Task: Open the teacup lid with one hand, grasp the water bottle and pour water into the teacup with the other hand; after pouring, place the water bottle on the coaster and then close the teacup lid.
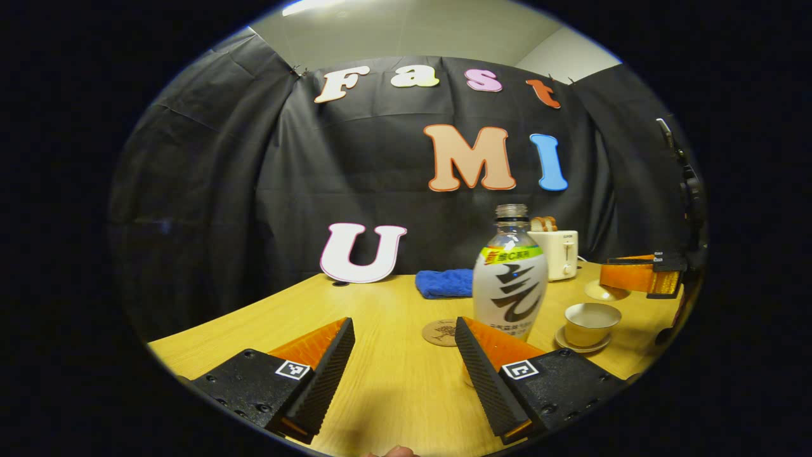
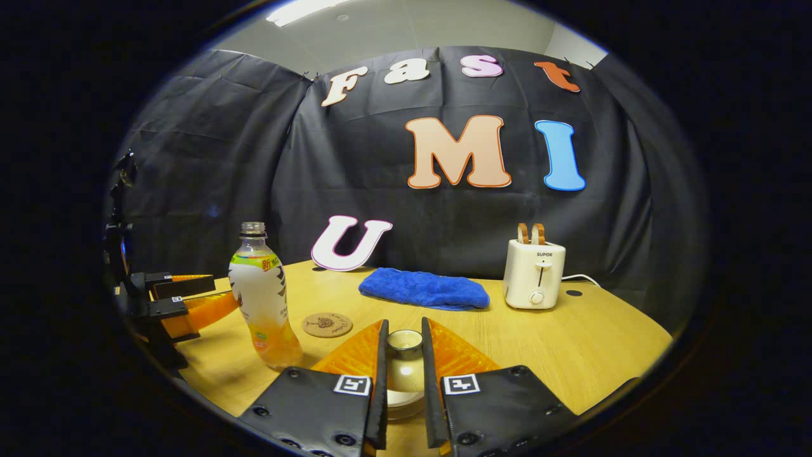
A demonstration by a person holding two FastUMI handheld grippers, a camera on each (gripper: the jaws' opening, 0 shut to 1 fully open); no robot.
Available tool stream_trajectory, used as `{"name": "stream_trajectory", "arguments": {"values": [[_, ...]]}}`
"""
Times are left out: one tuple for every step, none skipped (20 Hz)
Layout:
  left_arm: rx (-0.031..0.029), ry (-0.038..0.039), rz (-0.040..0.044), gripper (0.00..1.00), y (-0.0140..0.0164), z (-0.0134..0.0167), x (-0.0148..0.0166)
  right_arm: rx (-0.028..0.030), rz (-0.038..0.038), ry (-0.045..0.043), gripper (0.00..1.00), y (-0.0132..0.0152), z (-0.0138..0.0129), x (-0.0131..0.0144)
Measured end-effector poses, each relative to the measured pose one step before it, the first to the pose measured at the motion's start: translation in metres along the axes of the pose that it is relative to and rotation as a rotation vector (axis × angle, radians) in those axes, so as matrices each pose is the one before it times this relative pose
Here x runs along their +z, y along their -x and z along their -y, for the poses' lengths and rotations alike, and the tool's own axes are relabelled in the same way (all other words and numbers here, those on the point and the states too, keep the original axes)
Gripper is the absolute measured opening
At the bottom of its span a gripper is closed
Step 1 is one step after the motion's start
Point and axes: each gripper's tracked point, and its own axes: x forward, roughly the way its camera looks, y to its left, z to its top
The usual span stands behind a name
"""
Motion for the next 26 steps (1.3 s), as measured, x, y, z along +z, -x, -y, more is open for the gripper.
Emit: {"name": "stream_trajectory", "arguments": {"values": [[-0.02356, 0.00151, -0.00370, 0.93, 0.00295, 0.00608, -0.00050, -0.00078, 0.00143, -0.00354, 0.27, 0.00132, 0.00204, 0.00092], [-0.02213, 0.00193, -0.00024, 0.93, 0.00296, 0.00618, 0.00128, 0.00199, -0.00173, -0.00750, 0.27, 0.00140, 0.00071, 0.00132], [-0.01711, 0.00367, 0.00466, 0.93, 0.00258, 0.00450, 0.00116, 0.00009, 0.00208, -0.00558, 0.27, 0.00106, 0.00220, 0.00170], [-0.01807, 0.00468, 0.00518, 0.93, 0.00200, 0.00543, 0.00218, -0.00437, 0.00417, -0.00142, 0.28, 0.00099, 0.00304, 0.00210], [-0.01815, 0.00422, 0.00354, 0.93, 0.00129, 0.00669, 0.00202, -0.00496, 0.00367, 0.00147, 0.27, 0.00061, 0.00341, 0.00257], [-0.01900, 0.00187, 0.00116, 0.93, 0.00015, 0.00658, 0.00187, -0.00318, 0.00267, 0.00085, 0.28, 0.00138, 0.00226, 0.00203], [-0.02221, 0.00153, 0.00084, 0.93, 0.00038, 0.00724, 0.00165, -0.00291, 0.00352, 0.00119, 0.27, 0.00160, 0.00209, 0.00264], [-0.01699, 0.00258, 0.00362, 0.93, -0.00040, 0.00633, 0.00084, -0.00514, 0.00479, 0.00057, 0.29, 0.00148, 0.00305, 0.00256], [-0.01280, 0.00202, -0.00042, 0.93, -0.00053, 0.00439, 0.00130, -0.00318, 0.00348, -0.00058, 0.26, 0.00171, 0.00319, 0.00275], [-0.00845, 0.00366, -0.00366, 0.93, -0.00170, 0.00326, -0.00064, -0.00420, 0.00510, -0.00275, 0.26, 0.00137, 0.00240, 0.00164], [-0.00727, 0.00393, -0.00969, 0.93, -0.00304, 0.00201, -0.00236, -0.00385, 0.00505, -0.00144, 0.27, 0.00206, 0.00284, 0.00310], [-0.00696, 0.01029, -0.01272, 0.93, -0.00287, 0.00255, -0.00297, -0.00408, 0.00458, 0.00088, 0.26, 0.00184, 0.00267, 0.00362], [0.00019, 0.00943, -0.01021, 0.93, -0.00434, 0.00075, -0.00251, -0.00660, 0.00536, 0.00270, 0.27, 0.00097, 0.00345, 0.00215], [0.00186, 0.00822, -0.00987, 0.93, -0.00259, 0.00027, -0.00284, -0.00737, 0.00448, 0.00011, 0.27, 0.00072, 0.00443, 0.00217], [0.00123, 0.00874, -0.01634, 0.93, -0.00411, 0.00044, -0.00389, -0.00524, 0.00274, -0.00543, 0.27, 0.00117, 0.00297, 0.00200], [0.00522, 0.00482, -0.01784, 0.93, -0.00150, -0.00018, -0.00341, -0.00279, -0.00063, -0.01016, 0.28, 0.00110, 0.00280, -0.00031], [0.00084, 0.00178, 0.00676, 0.94, -0.00138, -0.00013, 0.00250, -0.00104, -0.00304, -0.00966, 0.28, 0.00065, 0.00172, 0.00020], [-0.00389, 0.00221, -0.00124, 0.94, -0.00317, 0.00255, -0.00076, -0.00339, -0.00135, -0.00695, 0.28, 0.00034, 0.00264, -0.00061], [-0.00362, -0.00213, -0.00985, 0.94, -0.00438, 0.00132, -0.00131, -0.00355, -0.00183, -0.00170, 0.28, 0.00064, 0.00267, 0.00026], [-0.00110, -0.00010, -0.00626, 0.95, -0.00350, 0.00053, -0.00111, -0.00503, -0.00227, -0.00043, 0.29, -0.00063, 0.00260, -0.00066], [0.00074, -0.00088, -0.01217, 0.95, -0.00281, -0.00010, -0.00161, -0.00281, -0.00003, -0.00265, 0.27, 0.00031, 0.00217, 0.00033], [-0.00265, -0.00176, -0.00121, 0.95, -0.00350, 0.00144, -0.00097, -0.00079, 0.00028, -0.00359, 0.29, 0.00040, 0.00091, 0.00034], [-0.00159, -0.00045, -0.00109, 0.94, -0.00209, 0.00154, 0.00055, -0.00140, -0.00155, -0.00161, 0.29, -0.00030, 0.00136, 0.00037], [0.00042, -0.00267, -0.00484, 0.93, -0.00267, -0.00013, -0.00059, -0.00262, -0.00039, -0.00063, 0.29, -0.00075, 0.00150, -0.00125], [0.00317, -0.00766, -0.00781, 0.88, -0.00221, -0.00035, -0.00171, -0.00112, -0.00107, -0.00272, 0.27, 0.00048, 0.00186, 0.00036], [0.00638, -0.00928, -0.00654, 0.85, -0.00113, -0.00115, -0.00075, 0.00042, -0.00109, -0.00627, 0.27, -0.00014, 0.00048, -0.00056]]}}
